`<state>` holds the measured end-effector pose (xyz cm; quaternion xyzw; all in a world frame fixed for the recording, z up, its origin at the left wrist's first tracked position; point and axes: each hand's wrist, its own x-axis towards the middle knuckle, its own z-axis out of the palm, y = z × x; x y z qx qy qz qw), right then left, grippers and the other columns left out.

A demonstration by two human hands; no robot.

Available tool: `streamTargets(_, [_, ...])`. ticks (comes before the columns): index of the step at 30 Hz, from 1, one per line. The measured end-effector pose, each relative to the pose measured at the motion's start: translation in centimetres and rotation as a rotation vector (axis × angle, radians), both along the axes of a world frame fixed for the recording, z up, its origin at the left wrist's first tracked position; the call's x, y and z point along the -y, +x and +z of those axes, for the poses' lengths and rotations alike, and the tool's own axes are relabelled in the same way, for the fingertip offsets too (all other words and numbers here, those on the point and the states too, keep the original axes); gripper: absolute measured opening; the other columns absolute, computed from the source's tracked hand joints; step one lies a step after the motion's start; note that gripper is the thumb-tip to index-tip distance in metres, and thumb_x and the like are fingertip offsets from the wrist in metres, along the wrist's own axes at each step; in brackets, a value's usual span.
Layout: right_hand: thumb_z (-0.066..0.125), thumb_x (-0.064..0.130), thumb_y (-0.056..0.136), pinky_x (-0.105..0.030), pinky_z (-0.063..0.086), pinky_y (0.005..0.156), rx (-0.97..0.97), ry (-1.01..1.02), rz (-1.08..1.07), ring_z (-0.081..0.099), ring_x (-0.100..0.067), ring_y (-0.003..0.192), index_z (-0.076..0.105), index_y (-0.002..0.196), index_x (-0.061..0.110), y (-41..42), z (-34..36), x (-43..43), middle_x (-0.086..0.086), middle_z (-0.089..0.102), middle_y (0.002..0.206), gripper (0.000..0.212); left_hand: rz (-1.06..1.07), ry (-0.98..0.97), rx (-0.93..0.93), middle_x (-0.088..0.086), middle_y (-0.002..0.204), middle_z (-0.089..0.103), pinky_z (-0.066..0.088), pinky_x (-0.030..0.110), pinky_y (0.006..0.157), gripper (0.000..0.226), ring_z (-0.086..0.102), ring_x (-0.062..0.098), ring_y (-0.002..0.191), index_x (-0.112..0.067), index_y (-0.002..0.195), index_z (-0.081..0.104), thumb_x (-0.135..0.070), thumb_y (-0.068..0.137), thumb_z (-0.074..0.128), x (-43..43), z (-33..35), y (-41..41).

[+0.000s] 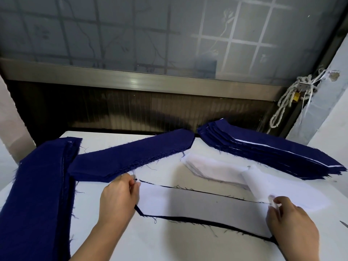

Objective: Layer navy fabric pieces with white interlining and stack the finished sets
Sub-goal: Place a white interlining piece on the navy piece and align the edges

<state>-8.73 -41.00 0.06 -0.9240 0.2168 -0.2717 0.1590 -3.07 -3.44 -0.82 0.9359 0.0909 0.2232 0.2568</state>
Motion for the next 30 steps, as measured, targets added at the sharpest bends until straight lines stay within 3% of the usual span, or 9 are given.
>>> streamTargets(5, [0.069,0.005,0.077,-0.038,0.045,0.059,-0.042,0.058,0.028,0.057,-0.036,0.074,0.065,0.097,0.008,-0.02,0.26,0.28,-0.008,0.063,0.066,0.021,0.021,0.05,0.004,-0.005,0.058,0.051,0.031,0.029,0.046,0.032,0.046,0.018,0.05,-0.016,0.067,0.047,-0.025,0.09,0.068,0.11,0.18,-0.62])
streamTargets(11, [0.071,0.004,0.077,-0.033,0.034,0.058,-0.044,0.184,0.088,0.054,-0.026,0.061,0.061,0.095,0.019,-0.08,0.61,0.5,0.006,0.059,0.059,0.026,0.105,0.047,-0.022,-0.004,0.067,0.058,0.03,0.03,0.049,0.027,0.05,0.022,0.055,-0.019,0.07,0.05,-0.025,0.091,0.065,-0.5,0.52,-0.92])
streamTargets(17, [0.066,0.001,0.077,-0.035,0.038,0.062,-0.039,0.178,0.088,0.054,-0.03,0.067,0.061,0.097,0.016,-0.24,0.64,0.47,0.004,0.059,0.064,0.026,0.145,-0.088,-0.036,-0.008,0.076,0.061,0.037,0.032,0.056,0.02,0.055,0.02,0.065,-0.024,0.077,0.054,-0.031,0.093,0.064,-0.42,0.69,-0.89])
streamTargets(22, [0.063,-0.003,0.077,-0.036,0.038,0.062,-0.052,0.164,0.074,0.053,-0.032,0.07,0.063,0.099,0.012,-0.37,0.75,0.43,-0.001,0.059,0.066,0.026,0.143,-0.139,-0.015,-0.01,0.069,0.06,0.036,0.031,0.054,0.025,0.054,0.014,0.062,-0.027,0.071,0.053,-0.033,0.092,0.066,-0.53,0.63,-0.9])
streamTargets(30, [0.062,-0.007,0.075,-0.036,0.037,0.062,-0.023,0.18,0.04,0.052,-0.034,0.078,0.065,0.097,0.008,-0.11,0.44,0.59,-0.007,0.057,0.079,0.027,0.148,-0.044,-0.023,-0.003,0.079,0.06,0.041,0.033,0.055,0.019,0.057,0.024,0.064,-0.019,0.076,0.056,-0.024,0.093,0.064,-0.54,0.8,-0.92])
